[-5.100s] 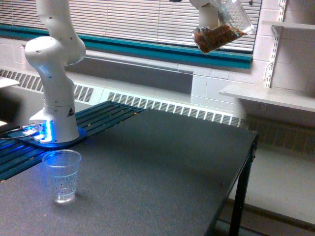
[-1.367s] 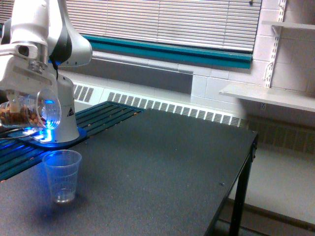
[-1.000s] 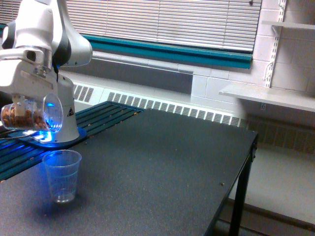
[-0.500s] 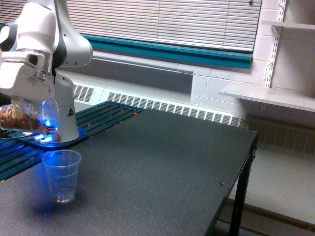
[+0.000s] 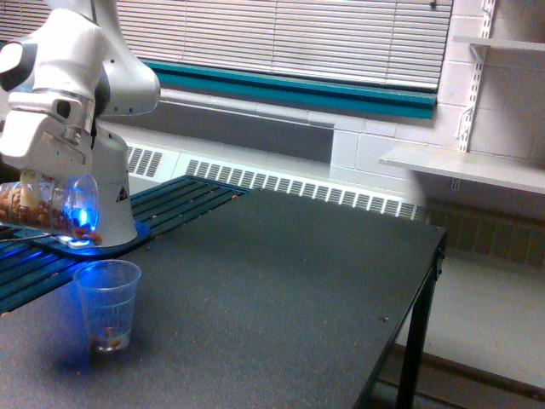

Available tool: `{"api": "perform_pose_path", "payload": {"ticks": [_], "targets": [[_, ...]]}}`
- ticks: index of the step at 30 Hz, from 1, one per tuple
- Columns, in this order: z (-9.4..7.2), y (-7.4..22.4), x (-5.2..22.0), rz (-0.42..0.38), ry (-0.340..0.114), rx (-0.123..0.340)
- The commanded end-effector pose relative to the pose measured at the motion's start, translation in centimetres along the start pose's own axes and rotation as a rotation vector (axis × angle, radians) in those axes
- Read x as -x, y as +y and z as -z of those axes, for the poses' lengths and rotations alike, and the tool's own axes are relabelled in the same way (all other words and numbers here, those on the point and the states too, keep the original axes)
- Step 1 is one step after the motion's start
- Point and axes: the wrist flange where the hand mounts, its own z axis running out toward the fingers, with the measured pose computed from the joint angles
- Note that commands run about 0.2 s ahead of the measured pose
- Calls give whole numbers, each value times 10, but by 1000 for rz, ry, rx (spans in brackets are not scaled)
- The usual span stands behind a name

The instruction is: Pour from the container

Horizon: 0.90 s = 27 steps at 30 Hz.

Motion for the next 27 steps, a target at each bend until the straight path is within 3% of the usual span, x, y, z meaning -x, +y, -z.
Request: {"api": "perform_pose_path", "payload": {"ticks": [1,27], "targets": [[3,3,-7,-10,5,27],[6,-1,-14,81,-2,67]]}}
